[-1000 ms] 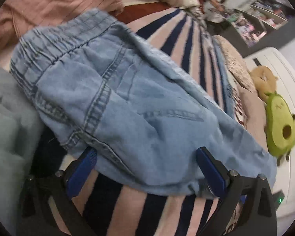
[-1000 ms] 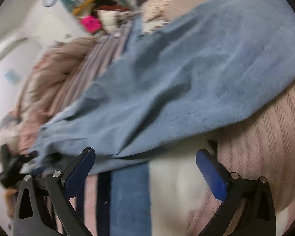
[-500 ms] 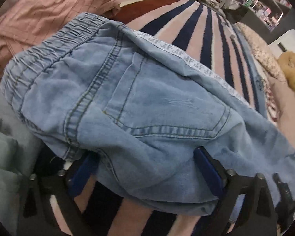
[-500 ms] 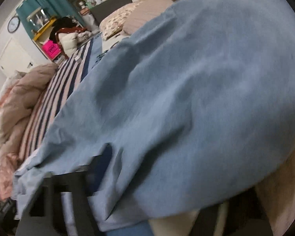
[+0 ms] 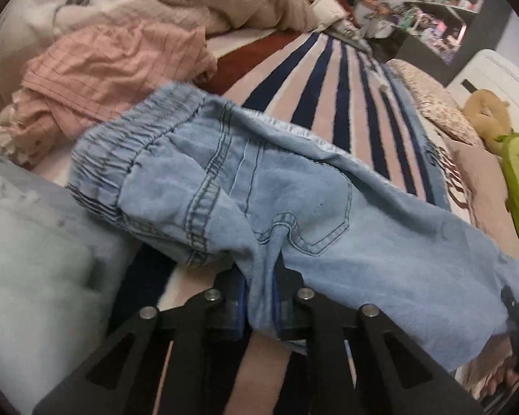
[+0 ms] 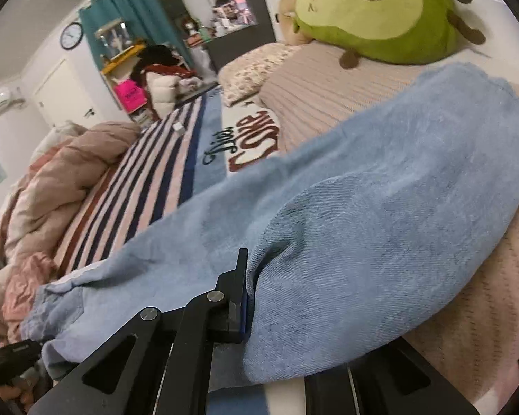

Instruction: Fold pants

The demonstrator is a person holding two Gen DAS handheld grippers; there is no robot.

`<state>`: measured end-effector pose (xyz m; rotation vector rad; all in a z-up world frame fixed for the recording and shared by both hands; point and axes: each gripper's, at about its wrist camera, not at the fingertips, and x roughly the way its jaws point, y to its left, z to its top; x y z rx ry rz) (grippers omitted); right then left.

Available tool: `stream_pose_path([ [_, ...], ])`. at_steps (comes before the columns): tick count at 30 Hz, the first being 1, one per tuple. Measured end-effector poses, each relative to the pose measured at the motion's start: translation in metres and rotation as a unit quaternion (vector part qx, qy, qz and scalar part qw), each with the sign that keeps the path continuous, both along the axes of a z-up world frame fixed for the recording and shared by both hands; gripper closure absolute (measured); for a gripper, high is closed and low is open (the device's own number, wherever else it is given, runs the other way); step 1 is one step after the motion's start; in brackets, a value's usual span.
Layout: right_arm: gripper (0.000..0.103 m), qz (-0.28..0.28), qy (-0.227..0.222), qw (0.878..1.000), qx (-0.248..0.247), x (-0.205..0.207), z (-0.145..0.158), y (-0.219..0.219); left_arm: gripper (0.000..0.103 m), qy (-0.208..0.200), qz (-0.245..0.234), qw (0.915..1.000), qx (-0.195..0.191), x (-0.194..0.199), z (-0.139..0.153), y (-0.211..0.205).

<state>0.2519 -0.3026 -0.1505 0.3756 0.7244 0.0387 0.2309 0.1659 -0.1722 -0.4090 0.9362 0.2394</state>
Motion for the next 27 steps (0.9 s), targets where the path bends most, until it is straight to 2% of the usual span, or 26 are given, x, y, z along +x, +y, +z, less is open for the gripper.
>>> stream_pose_path([
  [3,0.100,0.028,-0.016,0.999,-0.017,-0.019,0.002,0.001,0.094,-0.018,-0.012,0.9997,0.007,-0.027,0.010,0.002],
  [10,0.100,0.093,-0.014,0.995,-0.026,-0.081,-0.006,-0.012,0.094,-0.040,-0.039,0.9983,0.017,-0.100,0.021,-0.006],
  [12,0.100,0.107,-0.017,0.993,-0.037,-0.102,-0.007,-0.016,0.097,-0.047,-0.044,0.9976,0.025,-0.124,0.025,-0.008],
  [17,0.100,0.117,0.008,0.993,-0.032,-0.126,-0.021,-0.025,0.097,-0.052,-0.050,0.9972,0.017,-0.151,0.026,-0.006],
  [19,0.100,0.116,0.006,0.992,-0.056,-0.128,-0.027,-0.021,0.086,-0.042,-0.048,0.9979,0.010,-0.153,0.021,-0.001],
  [21,0.098,0.114,0.009,0.991,-0.064,-0.128,-0.030,-0.018,0.038,-0.047,-0.047,0.9977,-0.015,-0.154,0.020,0.005],
  [22,0.096,0.113,0.010,0.991,-0.066,-0.128,-0.030,-0.017,0.031,-0.056,-0.051,0.9968,-0.026,-0.151,0.021,0.008],
  [25,0.095,0.112,0.006,0.991,-0.071,-0.130,-0.026,-0.018,0.029,-0.052,-0.039,0.9976,-0.024,-0.132,0.022,0.016],
  [27,0.086,0.113,0.004,0.991,-0.072,-0.132,-0.024,-0.019,0.029,-0.052,-0.032,0.9974,-0.038,-0.115,0.022,0.022],
])
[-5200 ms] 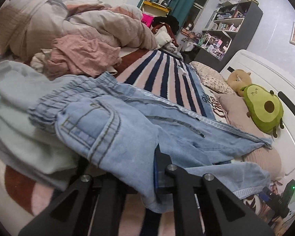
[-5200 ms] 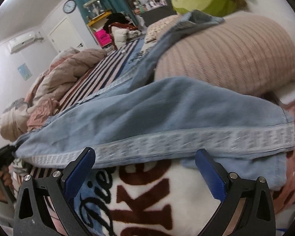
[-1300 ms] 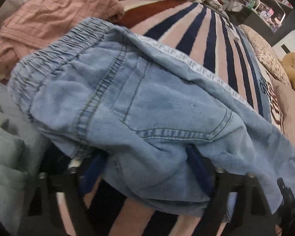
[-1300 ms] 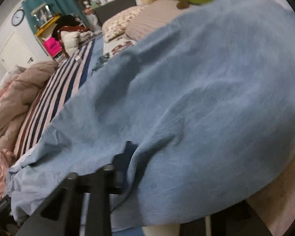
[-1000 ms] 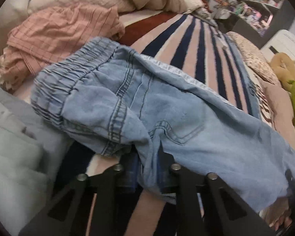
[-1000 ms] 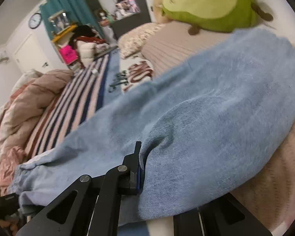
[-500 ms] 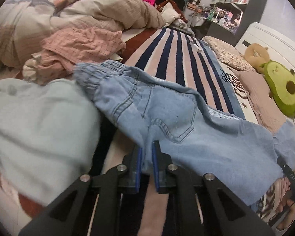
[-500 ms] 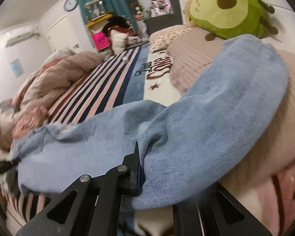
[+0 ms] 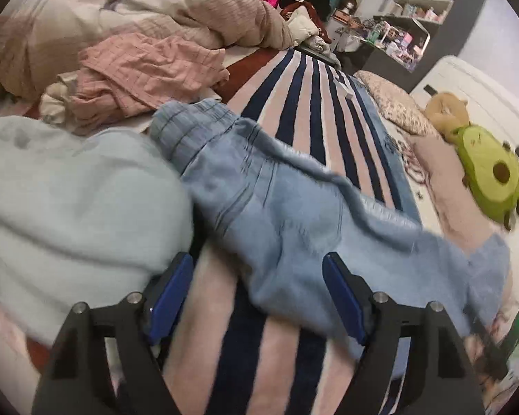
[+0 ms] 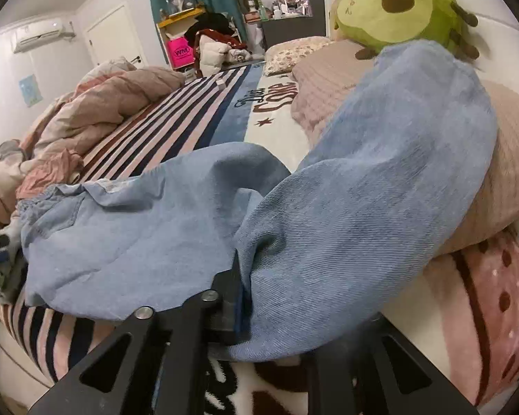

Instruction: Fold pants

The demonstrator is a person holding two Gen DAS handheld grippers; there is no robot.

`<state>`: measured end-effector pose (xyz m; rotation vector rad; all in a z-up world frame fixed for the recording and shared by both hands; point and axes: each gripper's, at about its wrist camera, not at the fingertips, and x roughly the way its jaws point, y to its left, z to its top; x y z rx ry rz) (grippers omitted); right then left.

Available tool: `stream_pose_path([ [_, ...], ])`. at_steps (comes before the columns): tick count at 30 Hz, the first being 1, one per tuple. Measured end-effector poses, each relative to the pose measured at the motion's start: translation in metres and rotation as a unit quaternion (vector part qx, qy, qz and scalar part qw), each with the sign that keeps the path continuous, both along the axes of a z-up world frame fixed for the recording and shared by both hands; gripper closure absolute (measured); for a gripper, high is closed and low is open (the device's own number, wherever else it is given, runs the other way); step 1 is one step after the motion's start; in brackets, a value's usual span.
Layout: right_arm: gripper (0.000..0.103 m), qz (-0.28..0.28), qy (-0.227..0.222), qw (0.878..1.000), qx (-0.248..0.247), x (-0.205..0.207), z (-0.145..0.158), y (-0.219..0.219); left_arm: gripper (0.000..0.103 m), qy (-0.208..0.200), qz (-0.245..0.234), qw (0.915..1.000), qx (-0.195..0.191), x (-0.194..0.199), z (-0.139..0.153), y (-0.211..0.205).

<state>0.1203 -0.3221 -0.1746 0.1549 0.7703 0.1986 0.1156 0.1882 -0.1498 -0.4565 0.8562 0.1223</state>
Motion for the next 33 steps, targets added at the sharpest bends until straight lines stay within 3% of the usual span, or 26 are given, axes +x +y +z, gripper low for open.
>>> stream_pose_path([
  [2,0.076,0.006,0.000,1.000,0.004,-0.002,0.003,-0.001,0.029,0.002,0.014,0.9999,0.002,0.018,0.005,0.005],
  [4,0.074,0.013,-0.001,1.000,0.000,-0.004,0.005,0.000,0.029,0.019,0.019,0.9996,0.008,0.037,0.007,0.010],
  [11,0.073,0.023,0.005,1.000,0.007,-0.004,0.007,-0.003,0.029,0.093,0.038,0.9948,-0.016,0.063,-0.014,0.009],
  [14,0.071,0.029,0.006,1.000,0.007,-0.004,0.008,-0.002,0.019,0.091,0.033,0.9943,-0.046,0.057,-0.019,0.005],
  [19,0.071,0.038,0.006,0.999,0.010,0.000,0.008,0.001,0.017,0.105,0.058,0.9927,-0.015,0.067,-0.025,0.001],
  [20,0.071,0.039,0.005,0.999,0.010,0.000,0.008,0.001,0.021,0.102,0.072,0.9922,0.001,0.071,-0.024,0.001],
  [22,0.071,0.040,0.004,0.999,0.011,0.000,0.008,0.003,0.053,0.097,0.090,0.9906,0.033,0.076,-0.020,-0.001],
  [23,0.071,0.039,0.004,0.999,0.013,0.000,0.008,0.004,0.081,0.098,0.100,0.9891,0.045,0.079,-0.019,0.001],
  [24,0.071,0.040,0.005,0.999,0.015,0.000,0.008,0.004,0.088,0.095,0.105,0.9889,0.045,0.080,-0.018,0.003],
  [27,0.071,0.040,0.006,0.999,0.018,0.000,0.007,0.003,0.097,0.066,0.093,0.9915,0.062,0.079,-0.007,0.002],
  [33,0.071,0.042,0.012,0.999,0.020,0.000,0.006,0.003,0.098,-0.031,0.074,0.9900,0.116,0.050,0.052,-0.012],
])
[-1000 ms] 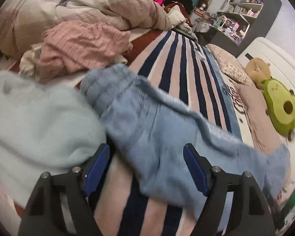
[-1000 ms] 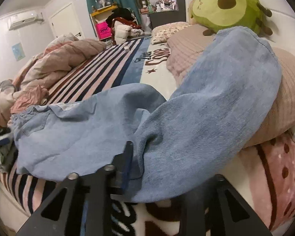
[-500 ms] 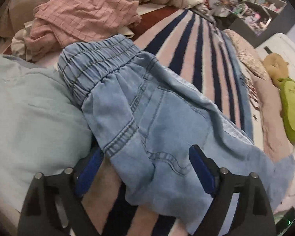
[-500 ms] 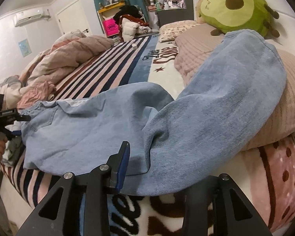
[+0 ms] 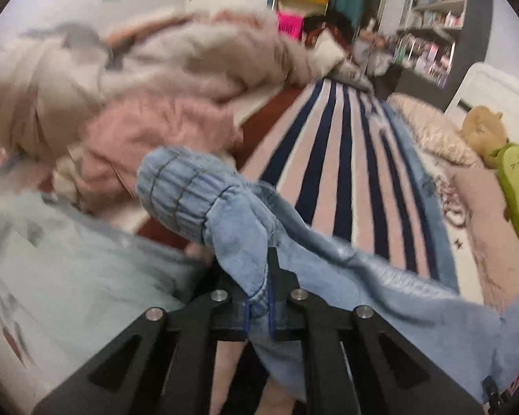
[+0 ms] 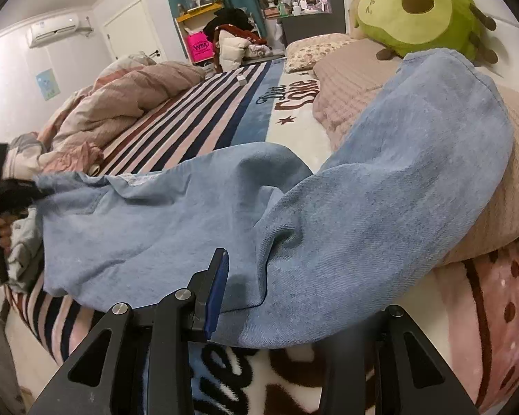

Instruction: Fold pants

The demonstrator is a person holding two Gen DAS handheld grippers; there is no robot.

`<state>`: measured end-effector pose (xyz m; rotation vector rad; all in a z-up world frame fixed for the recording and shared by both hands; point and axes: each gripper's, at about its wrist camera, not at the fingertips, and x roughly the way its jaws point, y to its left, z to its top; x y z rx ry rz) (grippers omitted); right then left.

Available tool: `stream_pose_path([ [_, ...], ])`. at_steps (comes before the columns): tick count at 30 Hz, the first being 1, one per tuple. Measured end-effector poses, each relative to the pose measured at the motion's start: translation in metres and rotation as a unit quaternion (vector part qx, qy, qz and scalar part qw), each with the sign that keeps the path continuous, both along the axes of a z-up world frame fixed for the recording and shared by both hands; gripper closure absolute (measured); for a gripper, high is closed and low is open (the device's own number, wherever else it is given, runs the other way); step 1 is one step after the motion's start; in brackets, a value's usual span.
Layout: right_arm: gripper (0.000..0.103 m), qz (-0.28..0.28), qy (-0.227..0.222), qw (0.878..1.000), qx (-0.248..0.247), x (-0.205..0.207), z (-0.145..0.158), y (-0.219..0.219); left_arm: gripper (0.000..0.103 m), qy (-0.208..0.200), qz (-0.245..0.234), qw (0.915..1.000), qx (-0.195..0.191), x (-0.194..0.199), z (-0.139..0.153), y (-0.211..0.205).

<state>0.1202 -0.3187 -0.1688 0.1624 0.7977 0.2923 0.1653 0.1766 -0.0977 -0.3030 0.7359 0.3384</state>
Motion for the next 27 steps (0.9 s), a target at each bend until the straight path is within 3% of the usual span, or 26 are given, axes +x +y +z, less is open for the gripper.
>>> stream_pose_path([
  [7,0.071,0.048,0.019,0.998,0.030,-0.008,0.001,0.024,0.098,-0.049,0.057,0.9969,0.021,-0.053,0.045,0.055],
  [12,0.071,0.108,0.047,0.992,0.047,-0.017,-0.007,0.064,0.098,-0.046,0.128,0.9899,0.037,-0.103,0.044,0.113],
  [15,0.071,0.136,0.052,0.989,0.041,-0.022,-0.009,0.081,0.095,-0.028,0.116,0.9927,0.016,-0.116,0.029,0.132],
  [19,0.068,0.126,0.042,0.991,0.030,-0.023,-0.004,0.073,0.092,-0.004,0.089,0.9948,0.049,-0.118,0.022,0.118],
  [22,0.060,0.092,0.034,0.995,0.029,-0.024,0.003,0.043,0.071,-0.010,0.088,0.9950,0.046,-0.122,0.028,0.106],
  [24,0.054,0.062,0.030,0.997,0.029,-0.026,0.008,0.018,0.027,-0.031,0.094,0.9937,0.053,-0.128,0.038,0.095],
  [26,0.046,0.033,0.027,0.999,0.033,-0.026,0.012,-0.004,0.014,-0.061,0.105,0.9875,0.101,-0.140,0.052,0.081],
  [27,0.044,0.014,0.025,0.999,0.034,-0.027,0.013,-0.021,0.014,-0.067,0.100,0.9863,0.114,-0.144,0.058,0.076],
])
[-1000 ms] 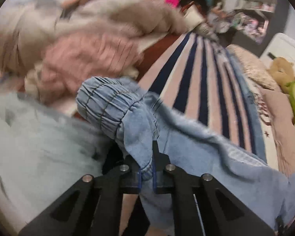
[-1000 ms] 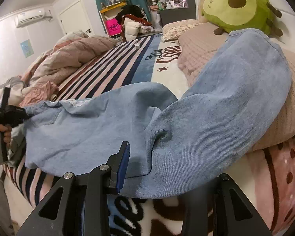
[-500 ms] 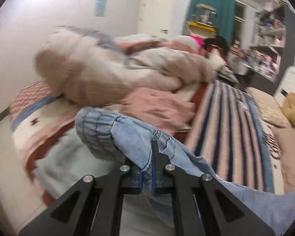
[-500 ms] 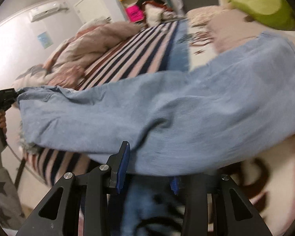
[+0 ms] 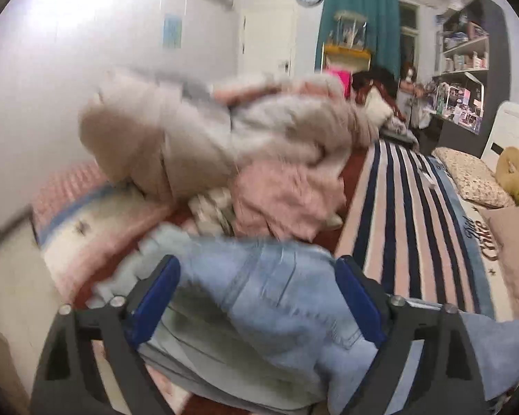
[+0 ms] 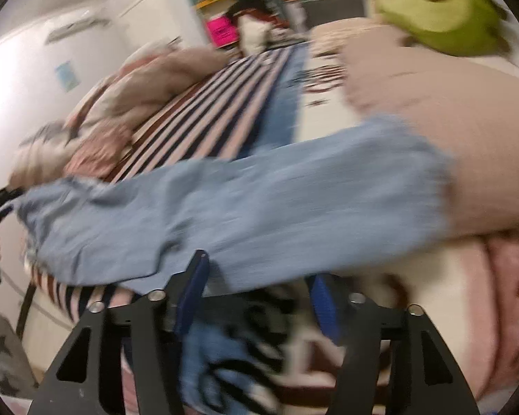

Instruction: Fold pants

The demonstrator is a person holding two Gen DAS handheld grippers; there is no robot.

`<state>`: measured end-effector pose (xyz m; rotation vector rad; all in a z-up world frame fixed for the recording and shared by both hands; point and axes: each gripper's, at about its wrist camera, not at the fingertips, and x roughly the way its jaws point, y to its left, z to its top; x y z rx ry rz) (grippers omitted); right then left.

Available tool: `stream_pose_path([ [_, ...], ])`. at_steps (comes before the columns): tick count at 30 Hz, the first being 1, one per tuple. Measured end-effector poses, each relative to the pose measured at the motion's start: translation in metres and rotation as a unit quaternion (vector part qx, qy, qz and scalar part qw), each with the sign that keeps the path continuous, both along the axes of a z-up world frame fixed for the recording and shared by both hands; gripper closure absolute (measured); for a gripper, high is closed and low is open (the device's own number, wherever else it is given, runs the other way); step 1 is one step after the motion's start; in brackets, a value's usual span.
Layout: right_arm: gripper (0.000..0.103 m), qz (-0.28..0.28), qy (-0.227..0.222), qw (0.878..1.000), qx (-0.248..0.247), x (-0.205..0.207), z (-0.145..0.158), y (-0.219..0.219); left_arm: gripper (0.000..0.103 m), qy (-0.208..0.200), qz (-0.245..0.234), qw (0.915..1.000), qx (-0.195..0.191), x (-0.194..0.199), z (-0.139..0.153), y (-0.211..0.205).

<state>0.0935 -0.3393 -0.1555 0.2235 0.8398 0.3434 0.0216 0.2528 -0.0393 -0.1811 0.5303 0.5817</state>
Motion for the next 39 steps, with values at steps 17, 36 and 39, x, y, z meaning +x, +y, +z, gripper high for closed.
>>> stream_pose_path([
  [17,0.078,-0.092,-0.036,0.995,-0.006,0.066,0.007,-0.051,0.013,-0.037,-0.173,0.9832,-0.047,0.004,0.010,-0.090],
  [36,0.100,-0.115,-0.013,0.993,-0.017,0.006,0.013,-0.098,0.013,-0.008,-0.206,0.9770,-0.054,0.021,-0.017,-0.098],
  [39,0.045,-0.067,-0.049,0.996,-0.032,0.024,0.032,-0.081,0.012,-0.009,-0.202,0.9776,-0.059,0.021,-0.017,-0.089],
])
